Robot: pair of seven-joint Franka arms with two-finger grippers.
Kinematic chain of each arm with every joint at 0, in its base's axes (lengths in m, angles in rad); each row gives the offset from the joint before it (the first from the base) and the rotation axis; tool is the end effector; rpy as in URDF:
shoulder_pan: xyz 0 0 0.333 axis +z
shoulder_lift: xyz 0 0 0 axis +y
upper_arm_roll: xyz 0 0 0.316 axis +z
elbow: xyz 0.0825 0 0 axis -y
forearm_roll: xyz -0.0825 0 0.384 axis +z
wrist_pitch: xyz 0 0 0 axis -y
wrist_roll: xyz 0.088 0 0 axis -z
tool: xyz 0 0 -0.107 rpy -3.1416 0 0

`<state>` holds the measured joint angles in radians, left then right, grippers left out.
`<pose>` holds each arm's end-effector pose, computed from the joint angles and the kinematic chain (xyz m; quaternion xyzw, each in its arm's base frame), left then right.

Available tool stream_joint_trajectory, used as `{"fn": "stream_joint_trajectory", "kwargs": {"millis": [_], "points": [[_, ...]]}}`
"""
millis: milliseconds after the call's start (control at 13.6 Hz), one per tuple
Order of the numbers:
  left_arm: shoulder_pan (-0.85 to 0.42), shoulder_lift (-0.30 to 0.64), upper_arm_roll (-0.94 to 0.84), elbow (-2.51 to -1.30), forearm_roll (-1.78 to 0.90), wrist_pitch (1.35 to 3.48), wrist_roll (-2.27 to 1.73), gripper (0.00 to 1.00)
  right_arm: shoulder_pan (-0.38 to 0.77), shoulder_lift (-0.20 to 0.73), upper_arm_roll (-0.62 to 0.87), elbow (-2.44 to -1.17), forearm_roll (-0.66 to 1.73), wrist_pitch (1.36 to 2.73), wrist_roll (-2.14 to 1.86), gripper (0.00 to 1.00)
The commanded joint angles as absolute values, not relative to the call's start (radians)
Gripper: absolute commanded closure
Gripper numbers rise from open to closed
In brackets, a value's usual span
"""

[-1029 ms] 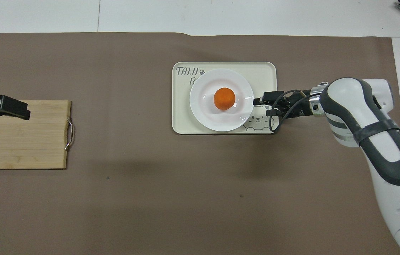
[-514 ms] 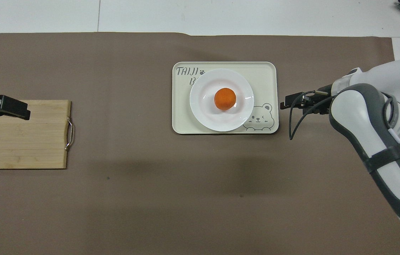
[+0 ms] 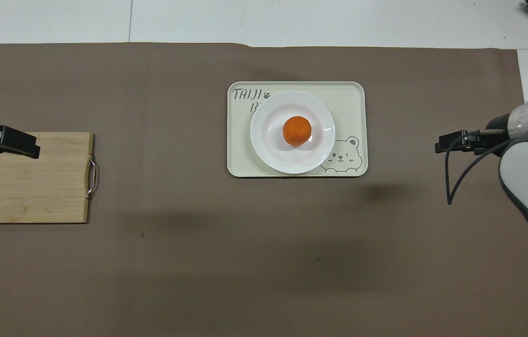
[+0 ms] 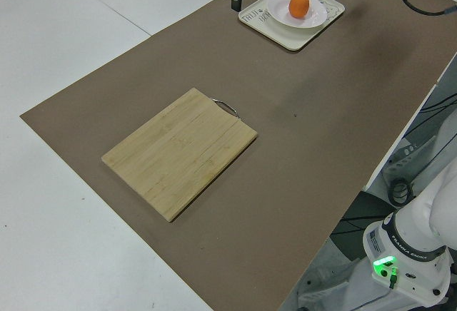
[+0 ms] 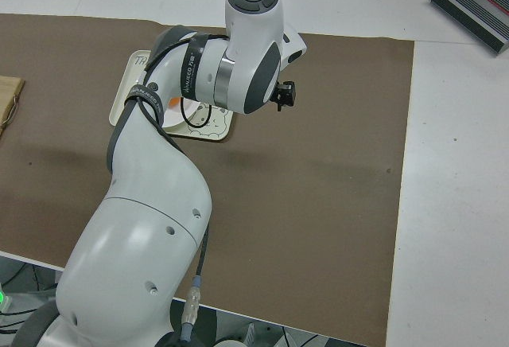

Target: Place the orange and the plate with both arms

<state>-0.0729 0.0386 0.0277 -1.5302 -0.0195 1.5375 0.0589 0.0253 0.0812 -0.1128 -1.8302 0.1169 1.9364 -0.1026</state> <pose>0.5624 -0.0279 0.6192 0.9985 -0.0522 -0.0156 0.0093 0.5867 -0.0418 0.4866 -0.9986 0.0124 -0.0175 0.0488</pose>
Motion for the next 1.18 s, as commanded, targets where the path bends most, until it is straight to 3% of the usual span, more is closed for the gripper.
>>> {"fn": "stream_joint_trajectory", "kwargs": {"millis": [0,588,1102], "points": [[-0.071,0.023,0.026,-1.542,-0.002,1.536,0.067,0.0,0.02,0.005,-0.106,-1.836,0.023,1.889,-0.091,0.0],[-0.071,0.023,0.026,-1.542,-0.002,1.536,0.067,0.0,0.025,-0.046,-0.097,-1.585,-0.058,1.545,-0.098,0.0],[-0.071,0.023,0.026,-1.542,-0.002,1.536,0.067,0.0,0.035,-0.084,-0.094,-1.601,-0.029,1.531,-0.092,0.0]]}}
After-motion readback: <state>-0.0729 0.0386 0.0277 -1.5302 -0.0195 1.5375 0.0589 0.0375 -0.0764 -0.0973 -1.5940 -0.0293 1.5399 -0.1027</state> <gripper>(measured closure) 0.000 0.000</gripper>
